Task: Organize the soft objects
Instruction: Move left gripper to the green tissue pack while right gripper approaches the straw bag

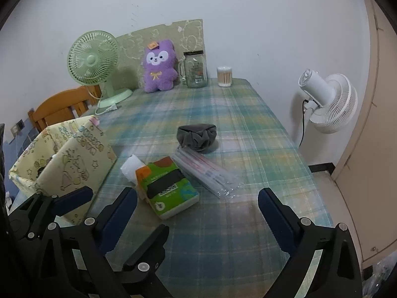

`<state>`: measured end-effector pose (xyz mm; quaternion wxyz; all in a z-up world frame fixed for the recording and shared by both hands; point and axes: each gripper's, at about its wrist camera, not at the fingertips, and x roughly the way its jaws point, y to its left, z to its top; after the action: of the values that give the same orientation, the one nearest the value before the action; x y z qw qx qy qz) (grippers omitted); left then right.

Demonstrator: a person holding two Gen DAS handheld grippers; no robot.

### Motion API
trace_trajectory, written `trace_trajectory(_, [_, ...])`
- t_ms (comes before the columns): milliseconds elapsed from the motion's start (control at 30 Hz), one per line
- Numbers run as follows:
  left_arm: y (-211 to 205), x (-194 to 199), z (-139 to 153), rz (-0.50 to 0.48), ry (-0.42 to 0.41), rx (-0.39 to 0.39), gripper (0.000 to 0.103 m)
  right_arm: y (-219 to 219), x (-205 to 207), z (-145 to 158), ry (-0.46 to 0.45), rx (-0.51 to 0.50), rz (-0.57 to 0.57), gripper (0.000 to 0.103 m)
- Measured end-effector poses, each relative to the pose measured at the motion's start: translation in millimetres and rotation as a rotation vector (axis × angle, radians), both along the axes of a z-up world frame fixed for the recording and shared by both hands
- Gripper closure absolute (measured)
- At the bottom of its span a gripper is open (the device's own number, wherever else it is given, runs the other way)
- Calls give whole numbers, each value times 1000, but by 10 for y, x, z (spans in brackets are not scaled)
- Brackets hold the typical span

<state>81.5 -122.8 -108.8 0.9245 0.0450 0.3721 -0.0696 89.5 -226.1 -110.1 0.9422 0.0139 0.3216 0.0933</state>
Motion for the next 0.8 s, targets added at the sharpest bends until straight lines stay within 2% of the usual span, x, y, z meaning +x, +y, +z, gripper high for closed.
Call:
trace_trajectory(267, [-105,172,-41,-25,-8,15,5,-120,162,-49,17,2,-26,4])
trace_trajectory(800, [-168,488,-117,-12,-2,33,4,-222,447,-133,46,32,-40,4])
